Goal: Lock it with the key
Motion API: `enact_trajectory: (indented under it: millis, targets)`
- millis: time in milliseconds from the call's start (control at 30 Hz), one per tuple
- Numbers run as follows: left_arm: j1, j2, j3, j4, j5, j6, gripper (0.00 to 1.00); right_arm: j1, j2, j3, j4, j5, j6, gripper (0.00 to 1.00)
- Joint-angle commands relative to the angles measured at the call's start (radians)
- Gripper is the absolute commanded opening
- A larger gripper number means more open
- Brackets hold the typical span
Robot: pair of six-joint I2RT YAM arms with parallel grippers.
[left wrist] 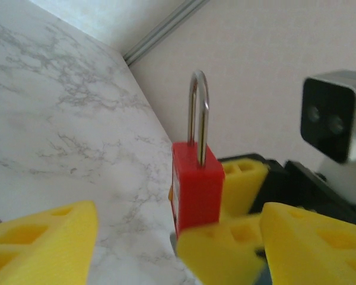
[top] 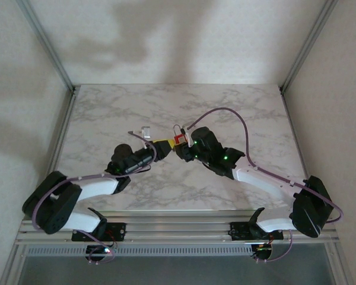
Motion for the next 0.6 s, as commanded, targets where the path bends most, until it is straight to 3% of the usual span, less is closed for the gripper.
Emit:
enact_trajectory:
  millis: [0,100,200,567]
  targets:
    - [0.019,-0.083,-0.025,-0.010,-0.058,0.018,0.81,-0.004,-0.032,-0.022,0.067,0.026,-0.018,0.00]
    - [0.038,-0.153,-0.053,-0.017,-0.096,0.019,0.85,-0.004,-0.041,-0.037,0.081,0.029,-0.027,0.00]
    - [0.048,-0.221,-0.085,-0.037,-0.156,0.015,0.99,-0.004,-0.054,-0.056,0.101,0.004,-0.037,0.00]
    - [0.024,-0.055,0.028,-0.053,0.030,-0.005,0.97,-0.004,-0.047,-0.053,0.103,-0.094,-0.076,0.00]
